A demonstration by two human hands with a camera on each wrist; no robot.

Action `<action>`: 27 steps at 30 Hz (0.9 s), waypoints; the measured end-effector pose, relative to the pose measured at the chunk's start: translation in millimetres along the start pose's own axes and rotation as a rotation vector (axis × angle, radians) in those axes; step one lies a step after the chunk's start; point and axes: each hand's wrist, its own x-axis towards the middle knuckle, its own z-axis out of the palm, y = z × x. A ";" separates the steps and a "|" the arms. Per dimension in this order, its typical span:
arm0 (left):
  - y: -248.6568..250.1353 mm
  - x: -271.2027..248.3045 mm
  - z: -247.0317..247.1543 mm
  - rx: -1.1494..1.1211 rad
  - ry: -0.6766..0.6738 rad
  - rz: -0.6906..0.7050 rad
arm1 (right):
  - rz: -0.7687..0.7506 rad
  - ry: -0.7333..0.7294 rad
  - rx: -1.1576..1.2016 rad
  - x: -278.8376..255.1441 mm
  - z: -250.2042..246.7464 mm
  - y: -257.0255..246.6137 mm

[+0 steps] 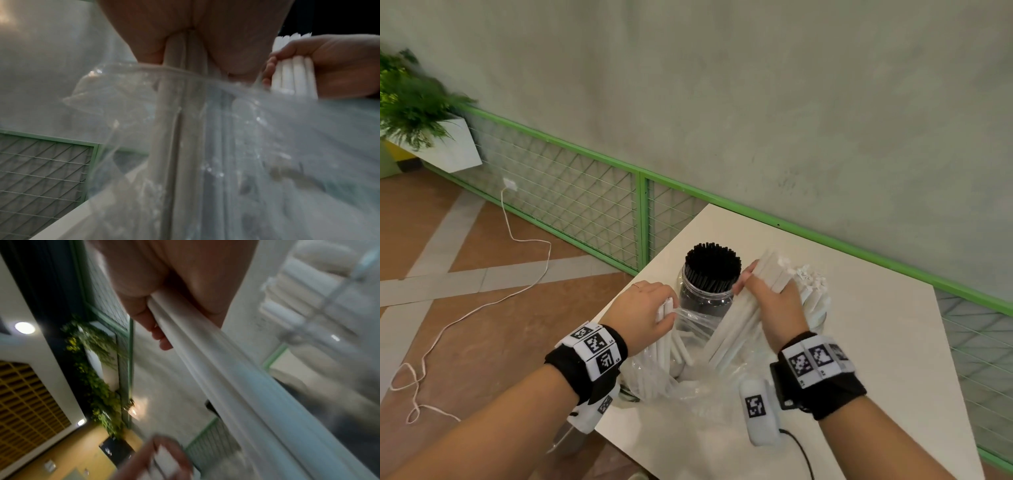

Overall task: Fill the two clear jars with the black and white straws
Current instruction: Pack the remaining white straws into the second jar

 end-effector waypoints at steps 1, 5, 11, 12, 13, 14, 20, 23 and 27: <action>-0.4 0.7 0.9 0.003 -0.003 -0.001 | -0.030 0.028 0.029 4.2 -7.9 -12.7; -0.1 4.1 3.8 0.002 -0.012 0.007 | -0.165 0.116 0.111 27.0 -43.1 -60.1; -0.2 6.5 7.5 0.008 -0.018 0.028 | -0.245 0.178 0.012 48.5 -82.6 -79.1; 0.2 6.2 7.1 0.006 -0.018 0.030 | -0.237 0.177 -0.007 50.1 -86.3 -75.2; 0.1 6.0 7.1 0.001 -0.017 0.032 | -0.222 0.175 -0.035 51.4 -89.5 -69.7; 0.4 5.9 6.8 -0.004 -0.017 0.033 | -0.203 0.168 -0.064 52.8 -92.1 -62.2; 0.8 5.0 6.5 -0.003 -0.017 0.017 | -0.002 0.193 -0.131 56.1 -94.1 3.9; 1.1 5.2 6.7 -0.003 -0.014 0.012 | 0.020 0.211 -0.261 57.2 -90.5 26.5; 1.8 3.9 5.6 0.004 -0.007 0.001 | -0.125 0.254 -0.419 62.8 -90.4 31.4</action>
